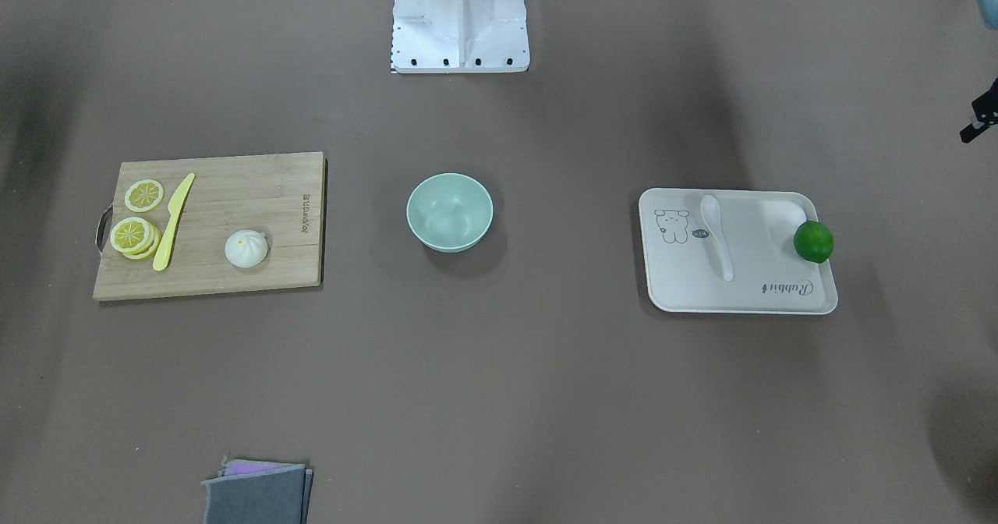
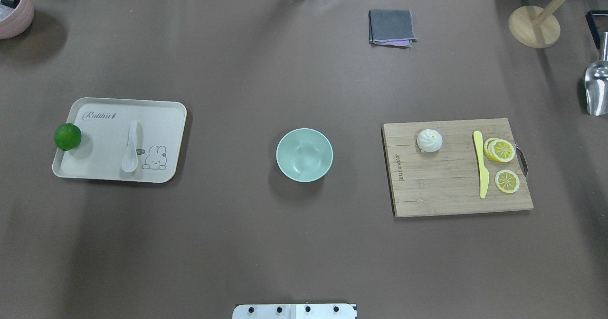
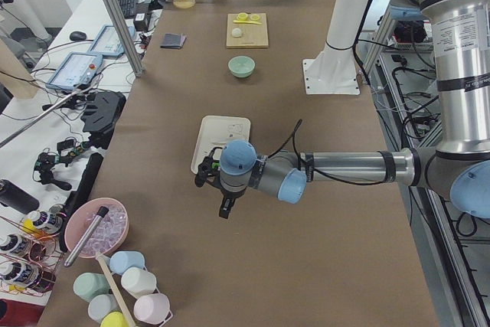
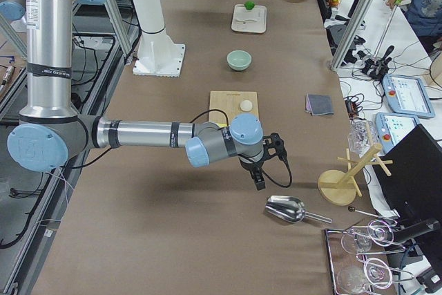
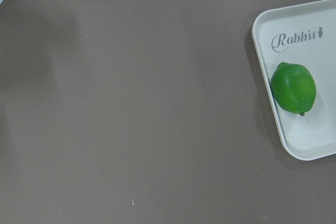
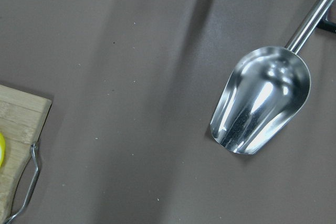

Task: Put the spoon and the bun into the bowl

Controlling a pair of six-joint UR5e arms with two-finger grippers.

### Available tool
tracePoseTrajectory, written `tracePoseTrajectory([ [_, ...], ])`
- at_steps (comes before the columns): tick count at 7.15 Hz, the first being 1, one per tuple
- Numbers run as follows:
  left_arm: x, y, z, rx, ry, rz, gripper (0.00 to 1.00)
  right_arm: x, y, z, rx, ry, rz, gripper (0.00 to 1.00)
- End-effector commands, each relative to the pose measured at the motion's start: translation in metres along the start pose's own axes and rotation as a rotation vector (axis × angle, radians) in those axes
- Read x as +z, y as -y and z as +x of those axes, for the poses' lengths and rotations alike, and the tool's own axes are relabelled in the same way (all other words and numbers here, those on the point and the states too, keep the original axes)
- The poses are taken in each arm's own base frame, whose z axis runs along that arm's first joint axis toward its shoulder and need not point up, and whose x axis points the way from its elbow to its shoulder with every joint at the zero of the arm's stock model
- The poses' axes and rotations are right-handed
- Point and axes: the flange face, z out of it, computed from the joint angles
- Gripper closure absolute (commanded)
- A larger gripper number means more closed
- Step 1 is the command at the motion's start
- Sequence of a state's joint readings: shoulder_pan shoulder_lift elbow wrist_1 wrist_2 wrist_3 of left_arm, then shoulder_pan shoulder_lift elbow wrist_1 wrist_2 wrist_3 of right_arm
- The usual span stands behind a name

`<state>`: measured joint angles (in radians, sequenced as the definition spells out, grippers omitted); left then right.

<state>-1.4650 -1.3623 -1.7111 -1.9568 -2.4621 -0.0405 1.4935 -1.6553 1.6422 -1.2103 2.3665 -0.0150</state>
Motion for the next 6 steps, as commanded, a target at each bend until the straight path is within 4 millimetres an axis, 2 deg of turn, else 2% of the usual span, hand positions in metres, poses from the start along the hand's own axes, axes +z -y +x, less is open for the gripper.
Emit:
tracePoseTrajectory([
  [1,-0.005,0.0,0.002,0.003,-0.003,0.009,0.02,0.014,-0.012,0.015,0.037,-0.001,-0.033,0.0],
  [3,-0.006,-0.009,-0.002,-0.007,0.01,0.011,0.02,0.016,-0.014,0.024,0.047,-0.004,-0.038,0.0],
  [4,-0.002,-0.006,-0.012,-0.021,0.04,0.006,0.02,0.006,-0.016,0.031,0.069,0.002,-0.02,0.0],
  [5,0.0,0.008,-0.014,-0.061,0.046,0.01,0.02,0.006,-0.017,0.031,0.069,0.002,-0.02,0.0],
  [6,-0.002,0.011,-0.013,-0.094,0.046,0.013,0.02,0.006,-0.012,0.029,0.063,0.003,-0.02,0.0],
])
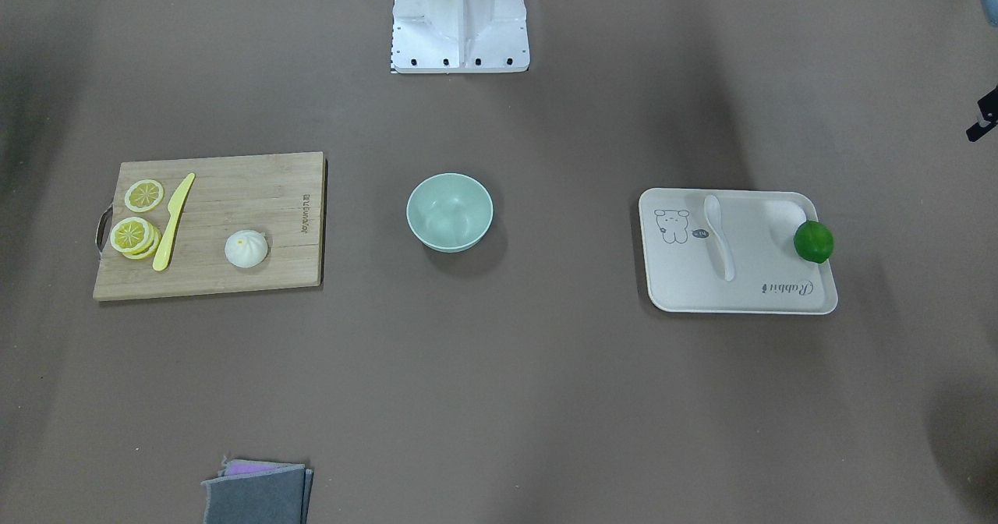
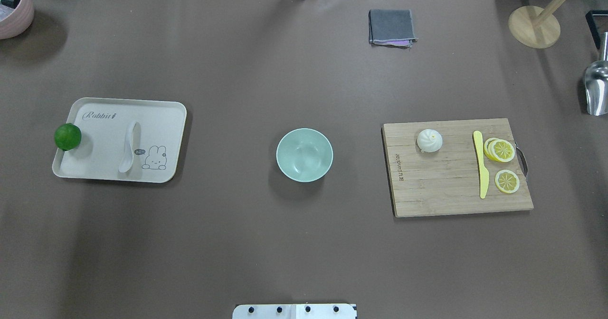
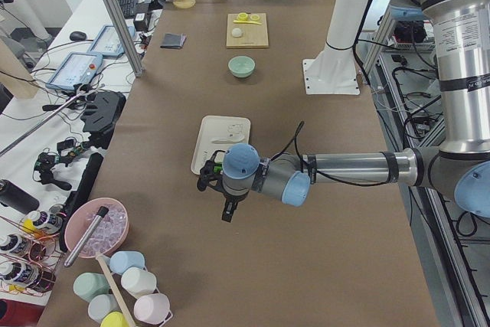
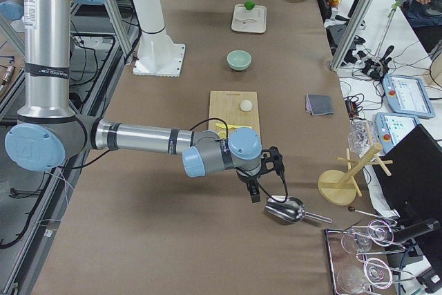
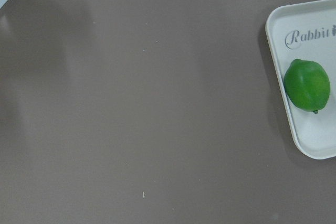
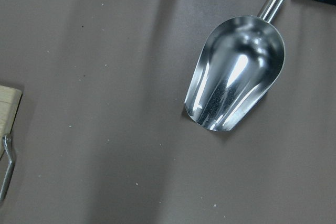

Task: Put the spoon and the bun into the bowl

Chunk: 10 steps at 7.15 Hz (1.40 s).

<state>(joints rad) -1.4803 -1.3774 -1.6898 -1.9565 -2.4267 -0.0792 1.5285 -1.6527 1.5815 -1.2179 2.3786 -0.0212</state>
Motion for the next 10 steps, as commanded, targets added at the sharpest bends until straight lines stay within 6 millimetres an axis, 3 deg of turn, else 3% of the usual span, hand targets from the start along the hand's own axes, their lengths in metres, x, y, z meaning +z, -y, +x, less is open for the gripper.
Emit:
tracePoseTrajectory([
  [1,-0.002,0.013,0.005,-0.066,0.008,-0.024,0.02,-0.002,0.003,-0.002,0.001,0.002,0.0,0.0],
  [3,-0.02,-0.002,0.014,-0.079,0.035,-0.019,0.02,-0.009,0.004,-0.007,0.039,0.015,-0.013,0.0],
  [5,-0.015,-0.005,0.015,-0.079,-0.008,-0.029,0.02,-0.006,0.002,-0.006,0.042,0.024,-0.016,0.0],
  [6,-0.023,0.002,0.028,-0.037,-0.036,0.011,0.02,-0.007,0.006,-0.007,0.035,0.022,-0.012,0.0],
  [7,-0.028,0.007,0.034,-0.11,-0.043,0.04,0.02,-0.009,0.009,-0.011,0.026,0.025,-0.006,0.0],
  [8,-0.034,0.014,0.046,-0.145,-0.058,0.083,0.09,-0.009,0.012,-0.015,0.019,0.028,-0.004,0.0],
  [9,-0.028,0.021,0.064,-0.171,-0.082,0.096,0.11,-0.005,0.033,-0.033,-0.025,0.039,-0.004,0.0],
  [10,-0.019,0.023,0.082,-0.129,-0.107,0.109,0.02,-0.003,0.042,-0.051,-0.011,0.048,-0.004,0.0],
])
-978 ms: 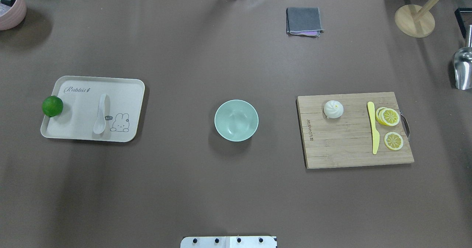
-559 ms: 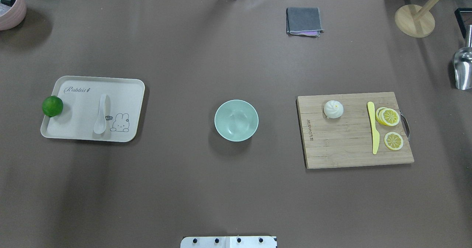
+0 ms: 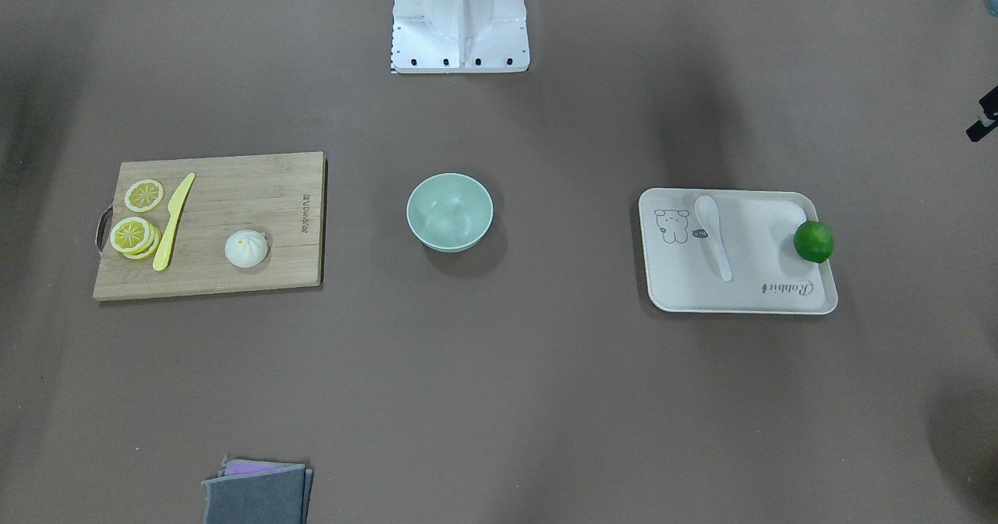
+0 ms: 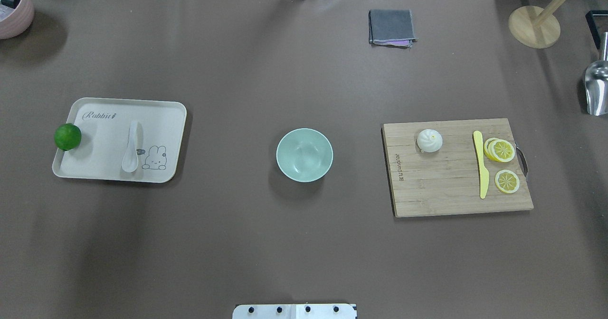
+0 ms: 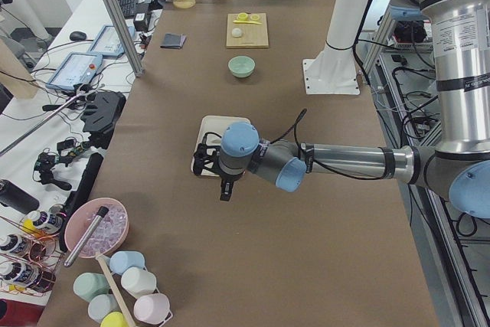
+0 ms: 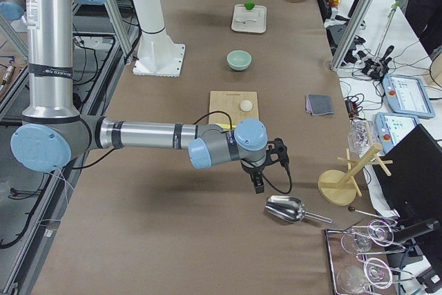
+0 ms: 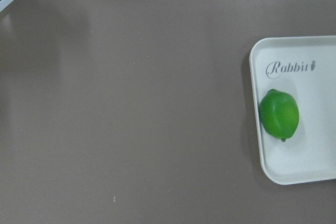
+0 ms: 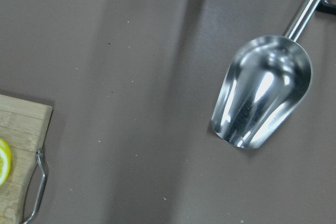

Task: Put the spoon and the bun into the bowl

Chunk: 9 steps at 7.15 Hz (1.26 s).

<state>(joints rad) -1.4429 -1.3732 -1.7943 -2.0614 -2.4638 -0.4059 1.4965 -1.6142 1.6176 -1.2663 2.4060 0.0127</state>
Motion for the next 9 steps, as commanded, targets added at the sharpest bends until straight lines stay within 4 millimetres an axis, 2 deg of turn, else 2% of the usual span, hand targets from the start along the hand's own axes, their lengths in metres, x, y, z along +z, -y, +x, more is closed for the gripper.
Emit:
tracePoseTrajectory([
  [1,0.018,-0.004,0.036,-0.001,-0.061,0.019,0.02,0.0,0.027,-0.061,0.017,0.027,0.009,0.0],
  [3,0.062,0.022,0.111,-0.083,-0.062,-0.012,0.11,0.01,0.04,-0.149,0.042,0.073,-0.01,0.0],
  [4,0.095,0.03,0.156,-0.142,-0.053,-0.032,0.12,0.016,0.046,-0.176,0.057,0.09,-0.02,0.0],
  [5,0.119,0.035,0.192,-0.159,-0.039,-0.095,0.14,0.02,0.049,-0.206,0.047,0.078,-0.014,0.0],
  [6,0.13,0.056,0.231,-0.159,0.006,-0.101,0.14,0.029,0.056,-0.239,0.076,0.068,-0.01,0.0],
  [7,0.16,0.053,0.262,-0.14,0.049,-0.141,0.18,0.04,0.063,-0.267,0.082,0.07,-0.012,0.0],
  [8,0.176,0.064,0.281,-0.126,0.046,-0.151,0.2,0.051,0.062,-0.281,0.07,0.06,-0.02,0.0],
  [9,0.202,0.069,0.292,-0.116,0.056,-0.179,0.23,0.062,0.059,-0.291,0.055,0.047,-0.029,0.0],
])
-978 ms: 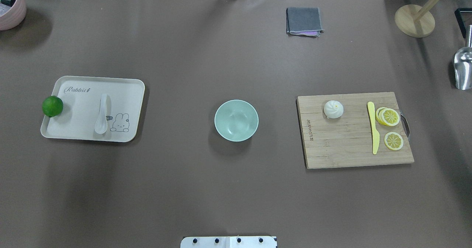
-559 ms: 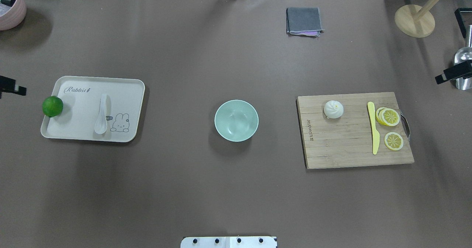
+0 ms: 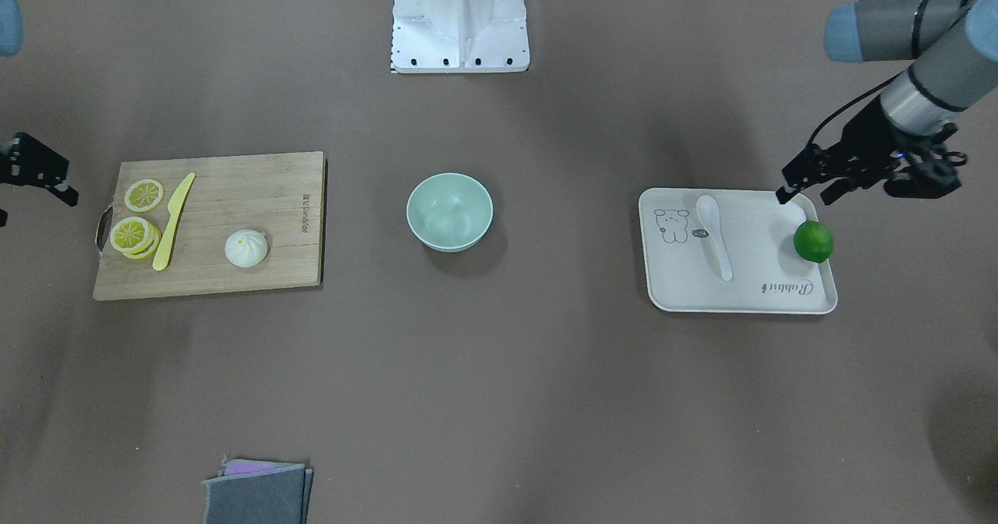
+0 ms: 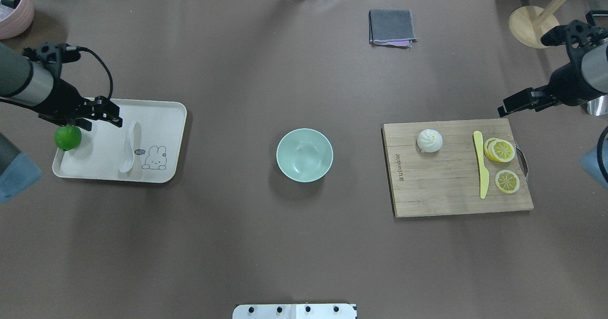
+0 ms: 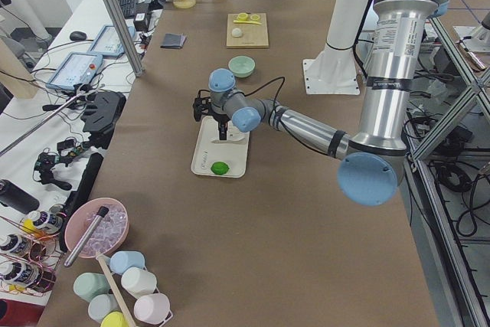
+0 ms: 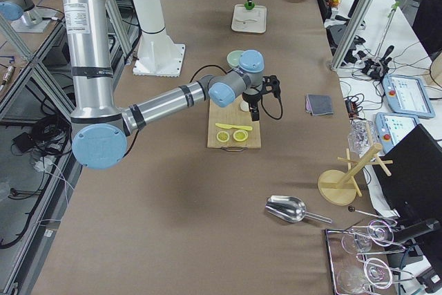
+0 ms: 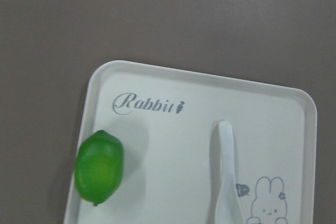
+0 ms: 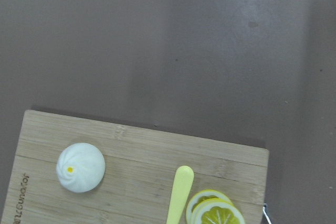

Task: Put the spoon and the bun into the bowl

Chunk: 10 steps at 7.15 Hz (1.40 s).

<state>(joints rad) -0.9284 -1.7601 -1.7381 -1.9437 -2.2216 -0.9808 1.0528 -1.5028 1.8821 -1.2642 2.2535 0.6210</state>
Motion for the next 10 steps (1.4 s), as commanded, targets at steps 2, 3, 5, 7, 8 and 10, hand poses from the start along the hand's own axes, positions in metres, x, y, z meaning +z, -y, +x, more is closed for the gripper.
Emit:
tracePoseTrajectory([
  [2,0.048,0.006,0.023,0.026,0.062,-0.018,0.31,0.023,0.0,-0.033,-0.038,-0.005,-0.013,0.0],
  [3,0.058,0.005,0.016,0.021,0.08,-0.027,0.34,0.026,-0.001,-0.035,-0.04,-0.006,-0.019,0.0],
  [5,0.07,0.008,0.01,0.022,0.12,-0.004,0.41,0.028,0.002,-0.046,-0.024,-0.002,-0.014,0.0],
  [7,0.077,0.004,0.016,0.03,0.119,-0.014,0.46,0.031,0.001,-0.049,-0.021,0.001,-0.018,0.0],
  [8,0.081,0.002,0.017,0.029,0.121,-0.021,0.46,0.032,0.001,-0.049,-0.02,-0.001,-0.021,0.0],
  [10,0.088,-0.004,0.019,0.039,0.124,-0.032,0.48,0.032,0.0,-0.05,-0.021,0.001,-0.023,0.0],
])
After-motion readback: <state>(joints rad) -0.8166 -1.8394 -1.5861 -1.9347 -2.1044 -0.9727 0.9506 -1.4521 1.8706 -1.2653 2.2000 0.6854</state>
